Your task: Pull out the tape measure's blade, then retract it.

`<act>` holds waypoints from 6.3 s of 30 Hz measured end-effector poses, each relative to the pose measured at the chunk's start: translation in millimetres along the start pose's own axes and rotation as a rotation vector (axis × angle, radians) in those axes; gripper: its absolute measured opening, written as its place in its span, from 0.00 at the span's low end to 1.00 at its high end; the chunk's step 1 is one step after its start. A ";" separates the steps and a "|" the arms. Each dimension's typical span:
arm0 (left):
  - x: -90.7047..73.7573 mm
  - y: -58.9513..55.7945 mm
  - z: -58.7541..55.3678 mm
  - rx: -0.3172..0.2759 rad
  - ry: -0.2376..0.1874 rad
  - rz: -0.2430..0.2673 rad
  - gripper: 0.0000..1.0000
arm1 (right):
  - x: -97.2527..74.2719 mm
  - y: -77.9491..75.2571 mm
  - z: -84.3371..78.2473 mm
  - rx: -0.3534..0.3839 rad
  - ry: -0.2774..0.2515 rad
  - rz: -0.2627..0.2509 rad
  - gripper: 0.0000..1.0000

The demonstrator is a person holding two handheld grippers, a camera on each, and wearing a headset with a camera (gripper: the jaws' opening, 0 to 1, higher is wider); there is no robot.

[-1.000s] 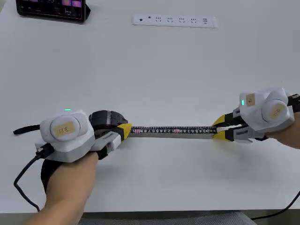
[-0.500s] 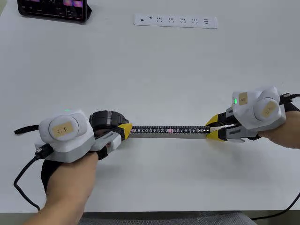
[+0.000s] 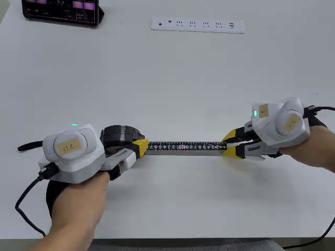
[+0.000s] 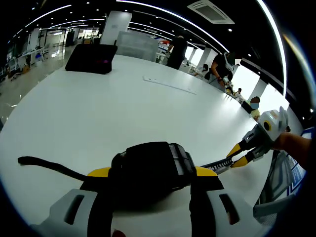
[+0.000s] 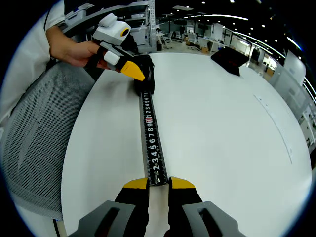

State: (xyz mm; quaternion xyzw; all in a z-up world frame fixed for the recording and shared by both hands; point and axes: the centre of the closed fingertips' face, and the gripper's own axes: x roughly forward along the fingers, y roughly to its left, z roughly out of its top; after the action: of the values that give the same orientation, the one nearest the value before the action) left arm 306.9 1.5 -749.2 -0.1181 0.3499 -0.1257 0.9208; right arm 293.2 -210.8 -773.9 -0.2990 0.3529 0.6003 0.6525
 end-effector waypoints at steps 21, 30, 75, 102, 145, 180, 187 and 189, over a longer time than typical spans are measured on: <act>1.0 1.5 -0.4 -0.007 -0.002 -0.008 0.58 | 24.7 -0.4 31.1 0.003 -0.063 0.025 0.10; 0.9 1.7 -0.5 -0.009 -0.002 -0.009 0.58 | 31.6 2.9 42.5 0.009 -0.086 0.033 0.10; 0.8 1.0 -0.5 -0.019 -0.002 -0.020 0.58 | 63.1 8.7 84.8 0.028 -0.166 0.076 0.10; 0.8 1.5 -0.4 -0.024 -0.001 -0.030 0.57 | 74.8 12.0 101.5 0.069 -0.190 0.095 0.10; 1.0 4.7 0.9 -0.036 0.001 -0.033 0.57 | 99.3 15.9 137.4 0.118 -0.251 0.090 0.09; 3.6 5.4 3.2 0.027 0.035 -0.032 0.62 | 98.0 21.2 140.0 0.082 -0.255 0.064 0.18; 2.1 4.4 2.8 0.042 0.039 -0.036 0.62 | 95.5 22.0 141.1 0.090 -0.261 0.061 0.19; 1.0 4.2 2.7 0.045 0.039 -0.036 0.61 | 93.7 21.7 141.5 0.092 -0.266 0.056 0.19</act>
State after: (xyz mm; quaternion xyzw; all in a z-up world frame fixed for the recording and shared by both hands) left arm 310.1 5.5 -749.1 -0.1014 0.3626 -0.1525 0.9138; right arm 288.8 -39.8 -769.0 -0.1766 0.2986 0.6359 0.6894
